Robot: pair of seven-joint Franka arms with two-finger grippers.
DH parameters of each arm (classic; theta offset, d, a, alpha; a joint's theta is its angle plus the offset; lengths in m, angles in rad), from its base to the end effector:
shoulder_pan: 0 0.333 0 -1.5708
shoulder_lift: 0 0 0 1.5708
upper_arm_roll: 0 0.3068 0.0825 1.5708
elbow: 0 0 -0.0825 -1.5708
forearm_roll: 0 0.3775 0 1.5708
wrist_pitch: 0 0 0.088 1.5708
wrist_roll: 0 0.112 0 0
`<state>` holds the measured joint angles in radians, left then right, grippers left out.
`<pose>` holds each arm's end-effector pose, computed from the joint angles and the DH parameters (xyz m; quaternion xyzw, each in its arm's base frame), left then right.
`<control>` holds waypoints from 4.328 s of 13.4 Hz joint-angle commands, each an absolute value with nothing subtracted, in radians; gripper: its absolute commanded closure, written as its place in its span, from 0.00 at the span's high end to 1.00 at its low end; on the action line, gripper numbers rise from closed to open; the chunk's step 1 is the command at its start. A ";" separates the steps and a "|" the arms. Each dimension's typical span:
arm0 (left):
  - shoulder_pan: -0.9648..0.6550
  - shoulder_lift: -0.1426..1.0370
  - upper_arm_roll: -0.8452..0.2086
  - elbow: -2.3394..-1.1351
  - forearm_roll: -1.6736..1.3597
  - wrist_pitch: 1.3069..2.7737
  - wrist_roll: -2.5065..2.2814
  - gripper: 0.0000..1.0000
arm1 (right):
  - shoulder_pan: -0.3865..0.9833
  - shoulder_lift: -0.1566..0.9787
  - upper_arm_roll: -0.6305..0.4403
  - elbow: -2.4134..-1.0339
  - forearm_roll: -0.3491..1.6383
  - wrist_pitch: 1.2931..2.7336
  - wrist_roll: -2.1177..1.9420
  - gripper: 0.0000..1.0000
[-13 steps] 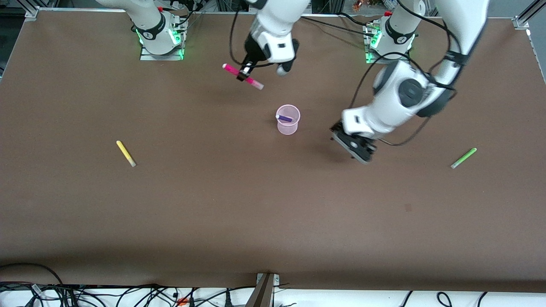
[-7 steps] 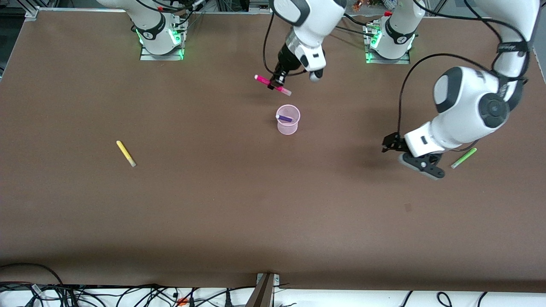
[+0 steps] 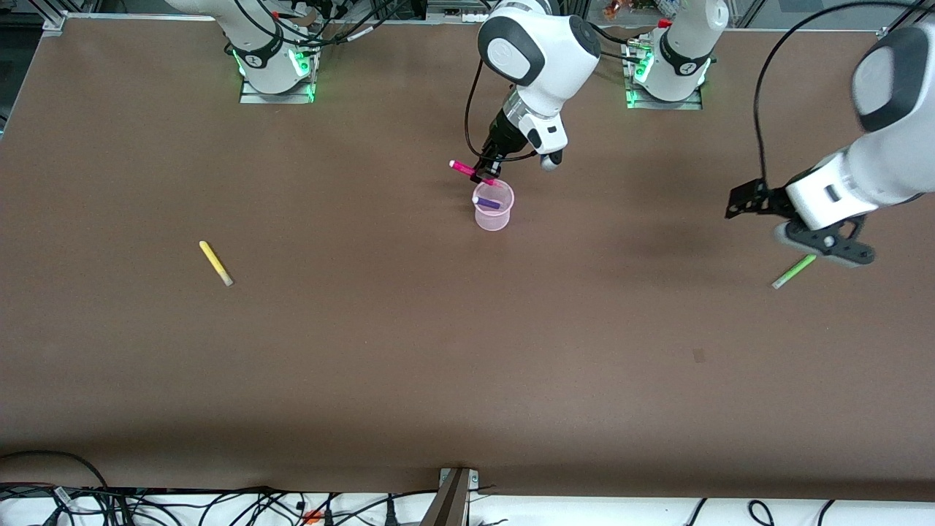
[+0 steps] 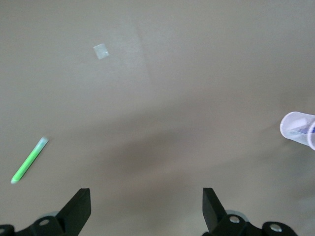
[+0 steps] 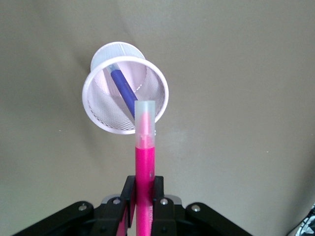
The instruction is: Organize pens into pink holder with both arms
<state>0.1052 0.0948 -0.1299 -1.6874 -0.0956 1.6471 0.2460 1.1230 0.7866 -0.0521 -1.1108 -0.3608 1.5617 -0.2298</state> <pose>0.5693 -0.0216 0.5103 0.9881 -0.1278 -0.0607 0.0605 0.3654 0.6077 0.3224 0.7493 0.6111 -0.0687 0.2457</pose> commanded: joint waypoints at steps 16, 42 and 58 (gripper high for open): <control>-0.115 0.133 0.107 -1.416 -0.109 1.348 -0.049 1.00 | 1.167 0.876 -0.064 -1.075 -0.407 1.545 -0.149 0.84; 0.015 0.127 -0.011 -1.427 -0.009 1.359 -0.020 1.00 | 0.554 0.148 -0.666 -1.480 0.193 1.384 -0.431 1.00; 0.015 0.127 -0.011 -1.427 -0.012 1.359 -0.020 1.00 | 0.244 0.061 -0.191 -1.540 -0.071 1.574 -0.020 1.00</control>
